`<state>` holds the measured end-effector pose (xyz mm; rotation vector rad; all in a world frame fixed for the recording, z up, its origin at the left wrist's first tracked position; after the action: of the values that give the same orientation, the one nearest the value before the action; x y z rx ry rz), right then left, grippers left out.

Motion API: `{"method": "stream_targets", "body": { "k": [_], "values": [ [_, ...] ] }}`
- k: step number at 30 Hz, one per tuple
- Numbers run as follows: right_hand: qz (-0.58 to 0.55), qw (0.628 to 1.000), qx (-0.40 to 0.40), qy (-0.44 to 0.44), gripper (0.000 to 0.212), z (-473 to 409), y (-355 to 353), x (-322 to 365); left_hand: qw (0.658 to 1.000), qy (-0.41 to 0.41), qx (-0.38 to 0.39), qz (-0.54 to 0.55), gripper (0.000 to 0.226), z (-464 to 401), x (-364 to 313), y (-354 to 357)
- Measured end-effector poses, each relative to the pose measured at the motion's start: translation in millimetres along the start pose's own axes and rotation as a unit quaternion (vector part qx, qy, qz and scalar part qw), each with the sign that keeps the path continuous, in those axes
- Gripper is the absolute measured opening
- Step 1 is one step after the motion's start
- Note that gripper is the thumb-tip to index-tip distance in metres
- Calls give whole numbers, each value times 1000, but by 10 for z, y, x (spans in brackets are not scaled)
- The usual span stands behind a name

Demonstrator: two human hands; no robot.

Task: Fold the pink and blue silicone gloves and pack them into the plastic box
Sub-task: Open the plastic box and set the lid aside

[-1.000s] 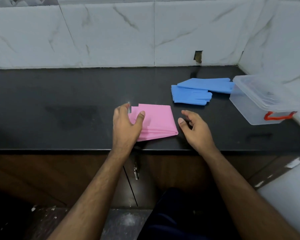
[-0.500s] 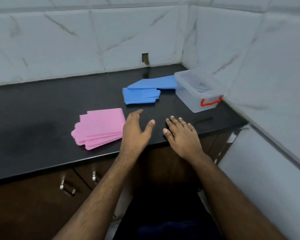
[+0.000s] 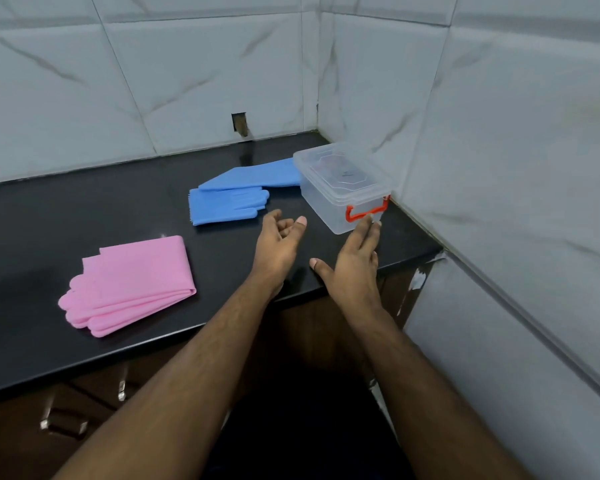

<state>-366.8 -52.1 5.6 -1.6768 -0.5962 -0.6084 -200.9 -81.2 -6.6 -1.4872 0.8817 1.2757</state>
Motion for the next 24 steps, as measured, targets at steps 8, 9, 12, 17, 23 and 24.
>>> {"method": "stream_targets", "body": {
  "k": [8, 9, 12, 17, 23, 24],
  "values": [
    [-21, 999, -11, 26, 133, -416, -63, -174, 999, 46, -22, 3, 80, -289, -116, 237],
    [-18, 1000, -19, 18, 128, -459, -82, -177, 999, 46, -27, 4, 80, -342, -119, 241],
    [-10, 999, -49, -21, 101, -540, -159, -202, 998, 42, -39, 5, 86, -490, -108, 251],
    [-24, 994, -61, -89, 77, -626, -270, -282, 995, 43, -78, 47, 105, -658, -103, 220],
    [-118, 987, -28, -105, 112, -746, -315, -368, 968, 76, -152, 184, 54, -780, -136, 51],
    [-114, 987, -23, -115, 109, -745, -312, -363, 963, 69, -158, 206, 53, -787, -130, 33]
  ]
}}
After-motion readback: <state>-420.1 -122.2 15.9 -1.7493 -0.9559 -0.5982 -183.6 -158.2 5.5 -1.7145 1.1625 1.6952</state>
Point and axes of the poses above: each hand's wrist, its own z-axis away from the middle knuckle, its own y-axis out of the palm, x = y × z, the point moved 9 cm from there along -z, towards the middle knuckle, and after that the axes turned 2 degrees about -z, right-handed, at the moved point
